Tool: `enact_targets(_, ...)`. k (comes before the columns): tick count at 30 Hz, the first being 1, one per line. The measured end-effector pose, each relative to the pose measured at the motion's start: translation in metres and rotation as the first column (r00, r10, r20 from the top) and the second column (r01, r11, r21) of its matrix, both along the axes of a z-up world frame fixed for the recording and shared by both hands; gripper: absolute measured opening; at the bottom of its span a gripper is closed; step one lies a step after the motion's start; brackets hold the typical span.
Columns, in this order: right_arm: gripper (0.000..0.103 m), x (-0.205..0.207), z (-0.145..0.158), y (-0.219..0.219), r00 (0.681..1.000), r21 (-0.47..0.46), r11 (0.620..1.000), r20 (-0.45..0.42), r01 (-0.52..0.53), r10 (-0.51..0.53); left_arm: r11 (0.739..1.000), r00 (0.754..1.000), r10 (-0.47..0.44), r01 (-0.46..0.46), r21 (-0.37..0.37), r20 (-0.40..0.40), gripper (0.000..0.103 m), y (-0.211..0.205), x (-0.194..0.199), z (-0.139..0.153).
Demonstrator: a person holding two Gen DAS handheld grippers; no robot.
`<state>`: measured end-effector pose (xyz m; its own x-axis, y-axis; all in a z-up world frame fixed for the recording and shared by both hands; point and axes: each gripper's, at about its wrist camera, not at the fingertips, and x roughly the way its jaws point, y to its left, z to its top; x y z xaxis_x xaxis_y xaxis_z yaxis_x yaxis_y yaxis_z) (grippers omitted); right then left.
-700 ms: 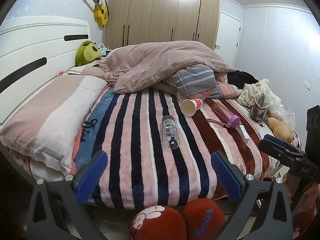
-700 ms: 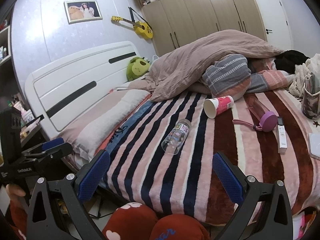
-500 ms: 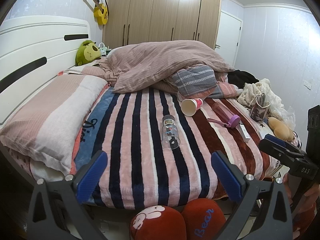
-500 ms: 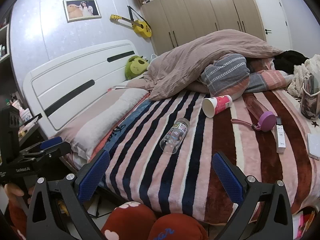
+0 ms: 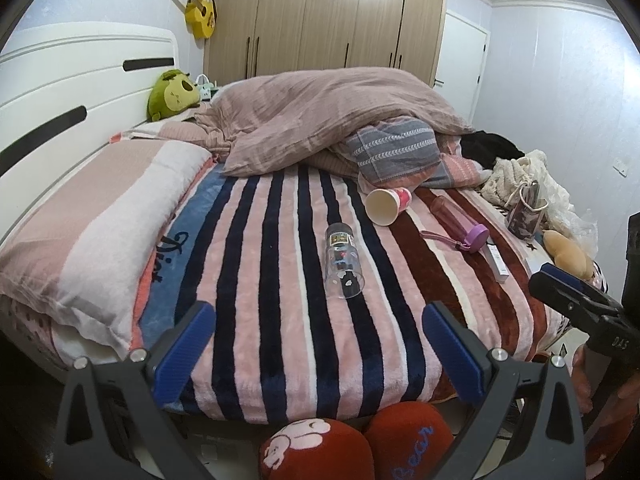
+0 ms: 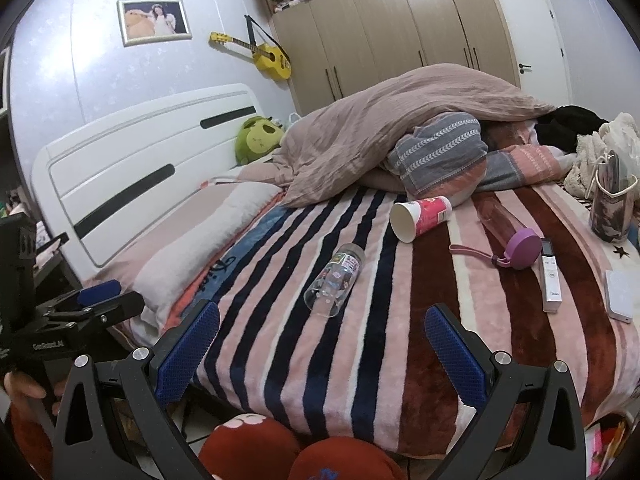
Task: Flip cup upside down
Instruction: 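Reach the left gripper toward the clear plastic cup lying on its side, then close the left gripper around the clear cup's body and lift it, then rotate the cup onto its end with the left gripper while the right gripper grasps it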
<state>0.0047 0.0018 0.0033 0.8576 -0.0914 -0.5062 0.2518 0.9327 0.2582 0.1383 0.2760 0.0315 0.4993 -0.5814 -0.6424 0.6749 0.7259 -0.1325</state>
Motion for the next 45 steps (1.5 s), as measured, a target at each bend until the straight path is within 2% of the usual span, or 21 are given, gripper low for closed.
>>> enact_targets(4, 0.103, 0.012, -0.01, -0.018, 1.0, 0.021, 1.0, -0.02, 0.023, -0.022, 1.0, 1.0, -0.005, 0.005, 0.027, -0.022, 0.103, -0.025, 0.021, -0.012)
enact_targets(8, 0.103, 0.033, -0.029, -0.041, 0.996, 0.0, 0.998, -0.061, 0.059, -0.059, 0.998, 0.998, -0.021, 0.024, 0.059, -0.058, 0.103, -0.061, 0.046, -0.033)
enact_targets(12, 0.103, 0.055, -0.056, -0.068, 0.994, 0.041, 0.997, -0.081, 0.073, -0.069, 0.994, 0.989, -0.058, 0.07, 0.083, -0.14, 0.103, -0.107, 0.081, -0.068)
enact_targets(16, 0.103, 0.081, -0.083, -0.092, 0.993, 0.055, 0.996, -0.1, 0.073, -0.067, 0.984, 0.98, -0.093, 0.117, 0.131, -0.176, 0.102, -0.156, 0.106, -0.105)
enact_targets(21, 0.103, 0.11, -0.113, -0.114, 0.989, 0.073, 0.996, -0.139, 0.056, -0.045, 0.979, 0.963, -0.112, 0.15, 0.14, -0.245, 0.101, -0.204, 0.137, -0.152)
enact_targets(23, 0.103, 0.119, -0.123, -0.119, 0.989, 0.084, 0.995, -0.147, 0.047, -0.035, 0.976, 0.962, -0.115, 0.156, 0.154, -0.25, 0.091, -0.216, 0.142, -0.164)
enact_targets(24, 0.103, 0.122, -0.127, -0.12, 0.988, 0.092, 0.995, -0.152, 0.047, -0.032, 0.974, 0.961, -0.116, 0.16, 0.163, -0.25, 0.08, -0.222, 0.144, -0.169)
enact_targets(25, 0.103, 0.123, -0.132, -0.121, 0.988, 0.101, 0.994, -0.153, 0.047, -0.032, 0.972, 0.962, -0.111, 0.157, 0.174, -0.251, 0.061, -0.227, 0.146, -0.174)
enact_targets(31, 0.103, 0.127, -0.142, -0.121, 0.989, 0.195, 0.981, -0.144, 0.011, 0.018, 0.981, 0.954, -0.129, 0.163, 0.108, -0.269, 0.058, -0.204, 0.14, -0.18)
enact_targets(35, 0.097, 0.136, -0.14, -0.116, 0.987, 0.3, 0.952, -0.119, -0.067, 0.107, 0.979, 0.947, -0.155, 0.185, 0.083, -0.282, 0.057, -0.172, 0.123, -0.18)
enact_targets(40, 0.096, 0.17, -0.144, -0.099, 0.962, 0.462, 0.867, -0.092, -0.188, 0.258, 0.982, 0.935, -0.166, 0.185, 0.031, -0.314, 0.057, -0.137, 0.101, -0.179)
enact_targets(41, 0.095, 0.181, -0.148, -0.095, 0.954, 0.5, 0.844, -0.102, -0.196, 0.282, 0.983, 0.932, -0.17, 0.185, 0.018, -0.32, 0.057, -0.131, 0.098, -0.18)
enact_targets(43, 0.086, 0.202, -0.157, -0.086, 0.939, 0.54, 0.817, -0.132, -0.2, 0.317, 0.982, 0.929, -0.177, 0.187, -0.002, -0.324, 0.057, -0.125, 0.093, -0.18)
enact_targets(45, 0.085, 0.227, -0.17, -0.076, 0.914, 0.583, 0.787, -0.176, -0.203, 0.366, 0.983, 0.925, -0.181, 0.185, -0.021, -0.333, 0.057, -0.12, 0.092, -0.181)
